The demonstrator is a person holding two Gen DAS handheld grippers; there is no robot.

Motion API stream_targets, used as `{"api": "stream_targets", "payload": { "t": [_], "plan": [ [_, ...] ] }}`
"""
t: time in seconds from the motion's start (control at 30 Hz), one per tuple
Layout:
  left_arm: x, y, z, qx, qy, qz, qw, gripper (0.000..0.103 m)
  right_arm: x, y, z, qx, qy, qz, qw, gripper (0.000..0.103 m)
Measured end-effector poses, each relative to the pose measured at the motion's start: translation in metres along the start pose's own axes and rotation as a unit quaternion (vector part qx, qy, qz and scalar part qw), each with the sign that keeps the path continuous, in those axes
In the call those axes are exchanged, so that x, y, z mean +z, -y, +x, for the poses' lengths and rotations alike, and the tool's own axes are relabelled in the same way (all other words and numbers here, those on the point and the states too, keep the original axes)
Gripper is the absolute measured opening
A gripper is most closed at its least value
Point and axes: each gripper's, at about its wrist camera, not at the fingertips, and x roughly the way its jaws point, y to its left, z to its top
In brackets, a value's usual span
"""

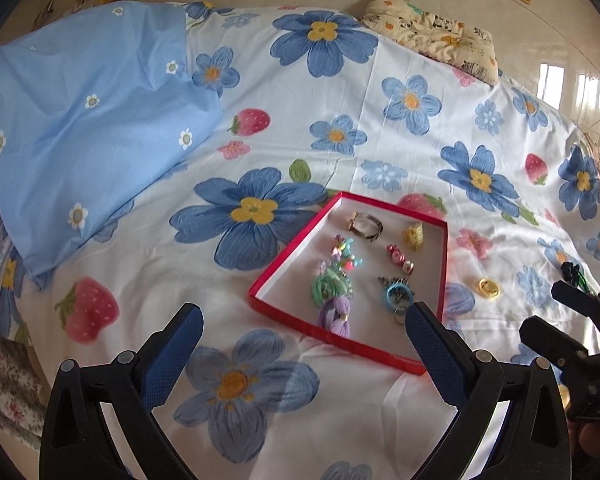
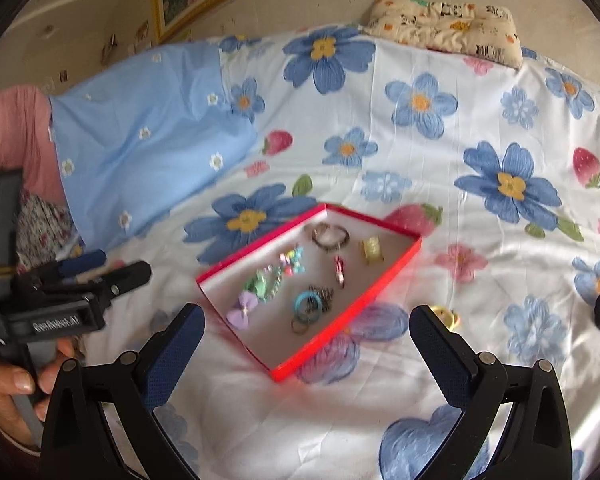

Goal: Organize jewelry

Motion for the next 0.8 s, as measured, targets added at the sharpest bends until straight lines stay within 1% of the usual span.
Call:
{"api": "stream_targets", "payload": {
  "t": [0.1, 0.2, 0.3, 0.5, 0.8],
  "plan": [
    [-0.005, 0.001, 0.006, 0.004, -0.007, 0.003, 1.0, 0.102, -0.016, 0.002, 0.007, -0.013, -0.004, 0.004, 1.0, 0.103],
    [-0.01, 0.004, 0.007, 0.016, -0.001, 0.014, 0.9998, 0.102, -0.024, 0.006, 0.011, -0.019, -0.006, 0.009, 1.0, 0.103],
    [-0.018, 0.006, 0.007, 0.019, 0.002, 0.019, 0.9996, 0.102, -0.026, 0.009, 0.011, -0.022, -0.002, 0.015, 1.0, 0.103],
    [-0.026, 0.004, 0.01, 0.018, 0.009, 0.012, 0.9997, 0.102, -0.031, 0.012, 0.011, -0.024, 0.008, 0.021, 0.999, 0.103],
    [-0.034, 0.004, 0.018, 0.018, 0.009, 0.022, 0.9996, 0.102, -0.041, 0.011, 0.021, -0.02, -0.003, 0.023, 1.0, 0.103]
  ]
}}
